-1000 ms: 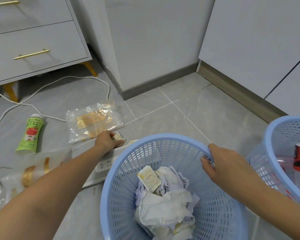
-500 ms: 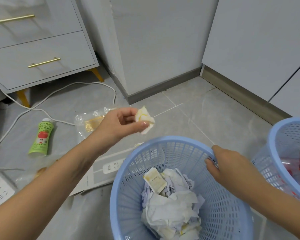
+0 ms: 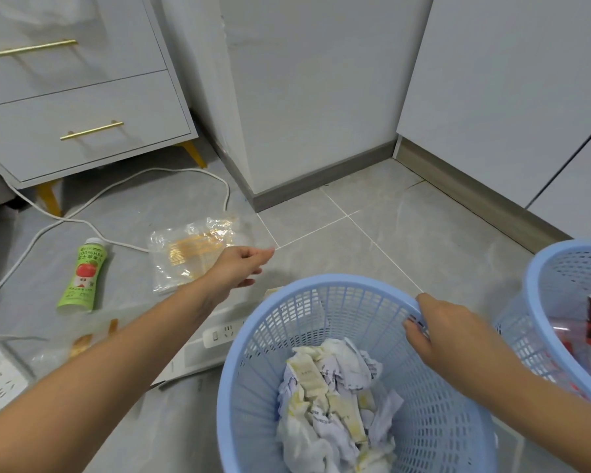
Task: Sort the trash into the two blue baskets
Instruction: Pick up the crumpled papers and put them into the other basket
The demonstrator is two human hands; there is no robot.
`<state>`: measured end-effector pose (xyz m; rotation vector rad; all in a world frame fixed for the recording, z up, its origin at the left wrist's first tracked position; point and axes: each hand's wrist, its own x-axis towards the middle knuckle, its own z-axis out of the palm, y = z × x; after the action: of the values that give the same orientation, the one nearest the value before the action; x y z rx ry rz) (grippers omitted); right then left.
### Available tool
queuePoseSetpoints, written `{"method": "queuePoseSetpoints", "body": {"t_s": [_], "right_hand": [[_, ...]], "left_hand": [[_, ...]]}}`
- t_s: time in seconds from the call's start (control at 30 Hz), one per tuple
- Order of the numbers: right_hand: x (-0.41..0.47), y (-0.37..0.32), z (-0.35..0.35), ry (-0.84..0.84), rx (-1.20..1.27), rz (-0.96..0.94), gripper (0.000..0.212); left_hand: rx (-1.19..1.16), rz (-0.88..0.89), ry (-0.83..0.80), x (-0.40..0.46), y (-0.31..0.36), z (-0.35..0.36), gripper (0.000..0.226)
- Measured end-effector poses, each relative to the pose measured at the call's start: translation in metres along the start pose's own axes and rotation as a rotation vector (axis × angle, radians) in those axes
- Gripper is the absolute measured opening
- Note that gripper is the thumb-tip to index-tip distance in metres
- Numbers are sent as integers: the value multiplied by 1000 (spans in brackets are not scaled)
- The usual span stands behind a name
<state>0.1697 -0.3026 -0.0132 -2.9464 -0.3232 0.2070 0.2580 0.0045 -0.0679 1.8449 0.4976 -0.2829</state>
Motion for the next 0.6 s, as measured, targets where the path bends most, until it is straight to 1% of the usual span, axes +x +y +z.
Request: {"method": "queuePoseSetpoints", "body": {"t_s": [0.1,0.3,0.43,0.53,0.6], "right_hand": [[0,-1,-1,-1,2,2,22],[2,-2,0,-8,7,15,21],[1,2,0,-3,55,21,24],[0,2,0,-8,99,32,31],[0,2,-1,-10,139,44,31]], "left_hand": [[-5,-51,33,21,-17,7,28],[212,-62,93,46,-46,17,18],[311,-72,35,48,-59,26,22],[412,-87,3,53,-61,29,26],[443,-101,-15,55,-57,30,22]]}}
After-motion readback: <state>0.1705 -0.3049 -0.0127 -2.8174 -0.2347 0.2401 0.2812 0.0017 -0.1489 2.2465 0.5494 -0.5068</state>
